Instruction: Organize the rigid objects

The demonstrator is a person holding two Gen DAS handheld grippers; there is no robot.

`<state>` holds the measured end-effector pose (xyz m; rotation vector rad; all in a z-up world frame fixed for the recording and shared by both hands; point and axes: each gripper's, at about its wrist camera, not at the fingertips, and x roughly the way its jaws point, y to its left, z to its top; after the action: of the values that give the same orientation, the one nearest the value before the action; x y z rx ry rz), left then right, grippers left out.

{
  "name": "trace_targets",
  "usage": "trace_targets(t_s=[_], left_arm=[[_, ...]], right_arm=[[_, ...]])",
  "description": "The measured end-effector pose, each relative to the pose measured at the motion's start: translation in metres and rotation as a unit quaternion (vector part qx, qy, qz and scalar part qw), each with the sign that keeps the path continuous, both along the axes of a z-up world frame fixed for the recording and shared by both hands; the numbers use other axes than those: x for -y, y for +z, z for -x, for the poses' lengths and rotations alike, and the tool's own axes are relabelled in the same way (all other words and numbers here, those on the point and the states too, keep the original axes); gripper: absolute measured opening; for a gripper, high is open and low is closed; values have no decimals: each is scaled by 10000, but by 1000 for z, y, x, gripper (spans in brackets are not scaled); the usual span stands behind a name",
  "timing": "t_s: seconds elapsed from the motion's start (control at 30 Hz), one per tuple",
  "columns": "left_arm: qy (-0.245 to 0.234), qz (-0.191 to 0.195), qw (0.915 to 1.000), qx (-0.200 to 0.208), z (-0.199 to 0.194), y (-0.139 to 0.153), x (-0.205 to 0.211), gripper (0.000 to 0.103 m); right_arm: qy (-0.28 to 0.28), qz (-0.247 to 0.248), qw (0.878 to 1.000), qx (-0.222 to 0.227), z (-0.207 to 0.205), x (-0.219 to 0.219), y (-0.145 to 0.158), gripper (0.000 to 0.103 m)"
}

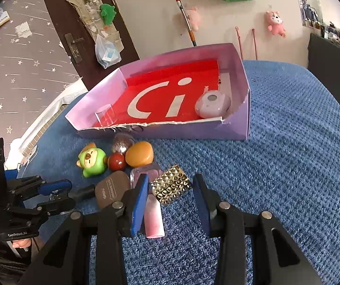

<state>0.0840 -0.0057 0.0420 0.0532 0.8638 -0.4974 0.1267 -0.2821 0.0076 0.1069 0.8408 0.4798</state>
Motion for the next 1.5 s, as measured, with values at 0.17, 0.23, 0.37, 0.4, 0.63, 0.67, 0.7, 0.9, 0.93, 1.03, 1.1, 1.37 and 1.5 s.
trace_targets(t_s=[0.17,0.23,0.37,0.4,0.63,0.67,0.7,0.9,0.93,1.03,1.1,1.37,1.5], left_arm=[[3,16,10000,24,2,0,-1,35],[17,25,10000,44,2,1,-1,35],[46,31,9999,84,2,3,-3,34],[50,33,9999,91,2,4,-4,34],[74,27,9999,142,1,8,-5,34],[71,36,9999,141,0,8,-4,34],[73,43,9999,144,0,8,-5,34],[60,32,9999,116,-1,7,-4,34],[65,31,9999,86,-1,5,-4,34],[96,-15,10000,-7,-1,-2,-4,34],[148,-65,9998,-112,-1,-8,-5,34],[143,-165,9997,-81,5,-16,1,50],[191,-185,9996,-48,7,-16,4,58]], right_arm=[[-25,5,10000,17,3,2,-1,41],[-25,3,10000,28,4,2,0,41],[-12,-3,10000,61,4,2,2,41],[-13,-8,10000,68,4,2,3,41],[-5,-14,10000,74,4,2,3,41],[-2,-12,10000,71,4,2,3,41],[1,-13,10000,72,4,2,3,41],[6,-11,10000,73,4,2,3,41],[5,-10,10000,75,4,2,3,41],[0,-9,10000,74,4,2,3,41],[-23,35,10000,81,5,2,3,41],[-245,215,9994,-103,8,17,-11,42],[-250,196,9995,-97,9,19,-14,42]])
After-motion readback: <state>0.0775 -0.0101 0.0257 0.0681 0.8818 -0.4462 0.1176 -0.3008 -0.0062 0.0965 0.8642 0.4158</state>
